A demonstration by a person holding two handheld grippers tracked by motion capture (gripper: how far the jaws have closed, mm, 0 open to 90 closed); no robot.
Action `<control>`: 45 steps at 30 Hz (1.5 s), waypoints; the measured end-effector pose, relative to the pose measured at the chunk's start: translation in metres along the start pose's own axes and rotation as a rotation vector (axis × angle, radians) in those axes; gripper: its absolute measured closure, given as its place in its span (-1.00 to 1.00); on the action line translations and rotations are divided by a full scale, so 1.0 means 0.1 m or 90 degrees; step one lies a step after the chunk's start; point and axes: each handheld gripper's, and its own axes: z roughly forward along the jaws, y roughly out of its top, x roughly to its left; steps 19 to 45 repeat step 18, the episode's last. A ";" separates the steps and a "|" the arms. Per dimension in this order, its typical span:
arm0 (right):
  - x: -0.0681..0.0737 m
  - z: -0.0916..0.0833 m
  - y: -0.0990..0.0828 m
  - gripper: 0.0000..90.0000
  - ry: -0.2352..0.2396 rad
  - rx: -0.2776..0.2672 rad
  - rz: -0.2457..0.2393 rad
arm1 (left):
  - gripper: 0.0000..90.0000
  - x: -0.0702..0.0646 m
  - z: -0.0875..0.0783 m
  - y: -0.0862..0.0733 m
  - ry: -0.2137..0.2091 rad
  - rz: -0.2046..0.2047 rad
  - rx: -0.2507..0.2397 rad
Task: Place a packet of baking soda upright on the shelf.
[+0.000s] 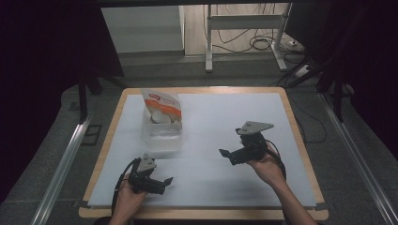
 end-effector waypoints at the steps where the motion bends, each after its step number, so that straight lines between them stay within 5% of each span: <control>1: 0.00 -0.03 -0.04 -0.98 -0.002 -0.002 0.010 | -0.99 0.00 0.00 0.00 0.000 0.002 0.001; 13: 0.12 -0.30 -0.59 -0.97 -0.023 -0.004 0.023 | -0.99 0.00 -0.01 0.00 -0.001 0.001 -0.001; 17: 0.15 -0.27 -0.75 -0.97 -0.033 0.045 0.019 | -0.99 0.00 -0.01 0.00 -0.001 0.002 -0.001; 45: 0.15 -0.26 -0.76 -0.98 -0.036 0.050 0.016 | -0.99 0.00 0.00 0.00 -0.001 0.002 -0.001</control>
